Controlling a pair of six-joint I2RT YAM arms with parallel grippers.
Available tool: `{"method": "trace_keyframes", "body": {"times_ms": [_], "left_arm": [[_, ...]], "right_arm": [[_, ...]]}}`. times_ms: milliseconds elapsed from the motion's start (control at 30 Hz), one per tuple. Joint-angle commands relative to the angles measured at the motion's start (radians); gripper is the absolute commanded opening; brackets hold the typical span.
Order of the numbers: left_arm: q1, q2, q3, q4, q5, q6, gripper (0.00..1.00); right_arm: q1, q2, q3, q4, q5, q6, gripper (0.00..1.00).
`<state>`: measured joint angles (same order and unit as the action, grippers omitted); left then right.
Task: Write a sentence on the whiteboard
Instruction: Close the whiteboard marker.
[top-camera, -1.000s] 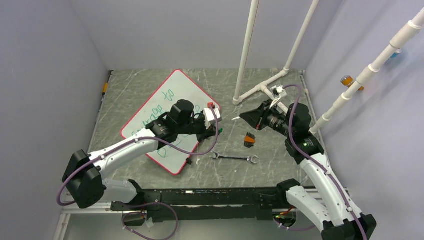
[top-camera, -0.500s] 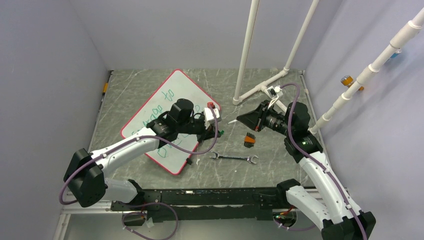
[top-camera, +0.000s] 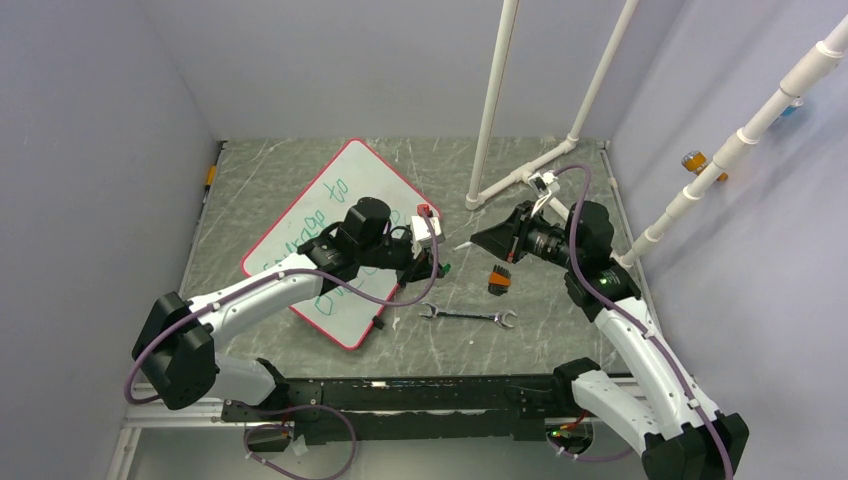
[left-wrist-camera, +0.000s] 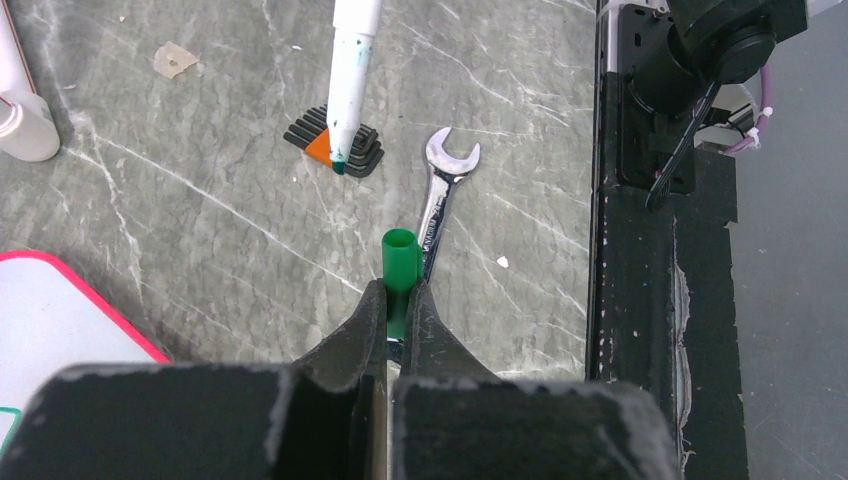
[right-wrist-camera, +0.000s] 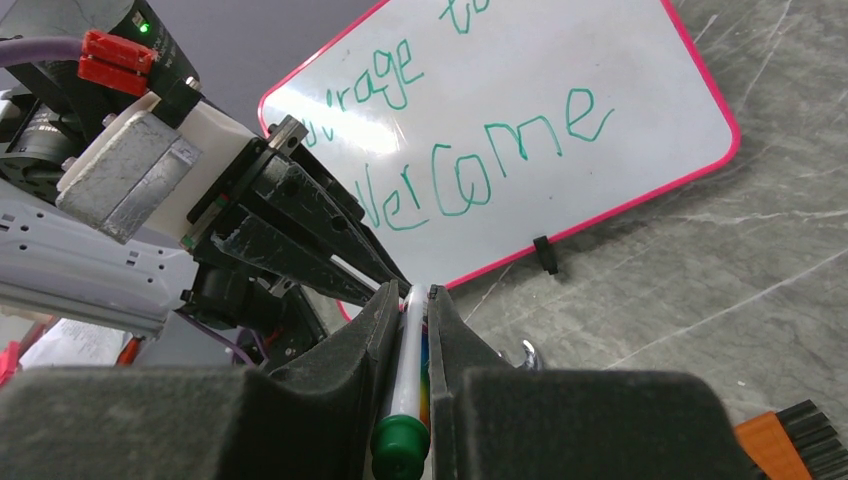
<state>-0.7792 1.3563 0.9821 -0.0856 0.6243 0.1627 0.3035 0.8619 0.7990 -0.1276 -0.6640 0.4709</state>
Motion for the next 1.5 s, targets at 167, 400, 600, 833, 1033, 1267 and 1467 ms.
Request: {"method": "trace_keyframes", "body": {"times_ms": [167,400,600,833,1033,1267,1467], "left_arm": [[0.003,0.006,0.043,0.044,0.029,-0.012,0.00],[0.002,0.021,0.058,0.045,0.032,-0.013,0.00],[0.002,0.033,0.080,0.041,0.028,-0.013,0.00],[0.002,0.042,0.091,0.043,0.028,-0.014,0.00],[0.003,0.060,0.112,0.037,0.024,-0.013,0.00],[0.004,0.079,0.131,0.038,-0.002,-0.027,0.00],[0.005,0.074,0.121,0.044,-0.001,-0.028,0.00]], "right_arm": [[0.011,0.004,-0.011,-0.001,-0.019,-0.008,0.00],[0.014,-0.006,-0.038,-0.003,-0.017,0.002,0.00],[0.017,-0.006,-0.049,-0.004,-0.014,0.002,0.00],[0.019,-0.003,-0.053,-0.005,-0.013,-0.002,0.00],[0.025,0.005,-0.061,-0.008,-0.023,-0.004,0.00],[0.027,-0.003,-0.060,-0.029,-0.022,-0.018,0.00],[0.028,-0.028,-0.055,-0.049,0.031,-0.026,0.00]]}}
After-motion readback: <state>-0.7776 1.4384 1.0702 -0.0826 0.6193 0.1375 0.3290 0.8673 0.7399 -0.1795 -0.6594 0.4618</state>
